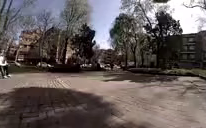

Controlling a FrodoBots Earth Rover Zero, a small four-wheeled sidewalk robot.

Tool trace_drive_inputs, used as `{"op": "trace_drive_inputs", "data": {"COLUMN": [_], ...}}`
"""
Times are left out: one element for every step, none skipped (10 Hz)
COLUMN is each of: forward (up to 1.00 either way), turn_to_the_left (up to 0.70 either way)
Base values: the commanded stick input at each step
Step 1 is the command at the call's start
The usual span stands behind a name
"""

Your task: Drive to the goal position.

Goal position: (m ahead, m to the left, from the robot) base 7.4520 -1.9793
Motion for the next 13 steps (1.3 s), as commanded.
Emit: {"op": "trace_drive_inputs", "data": {"forward": [0.7, 0.7, 0.7, 0.7, 0.7, 0.7, 0.7, 0.7, 0.7, 0.7, 0.7, 0.7, 0.7], "turn_to_the_left": [0.0, 0.0, 0.0, -0.08, -0.22, -0.33, -0.31, -0.09, 0.0, 0.0, 0.0, 0.0, 0.0]}}
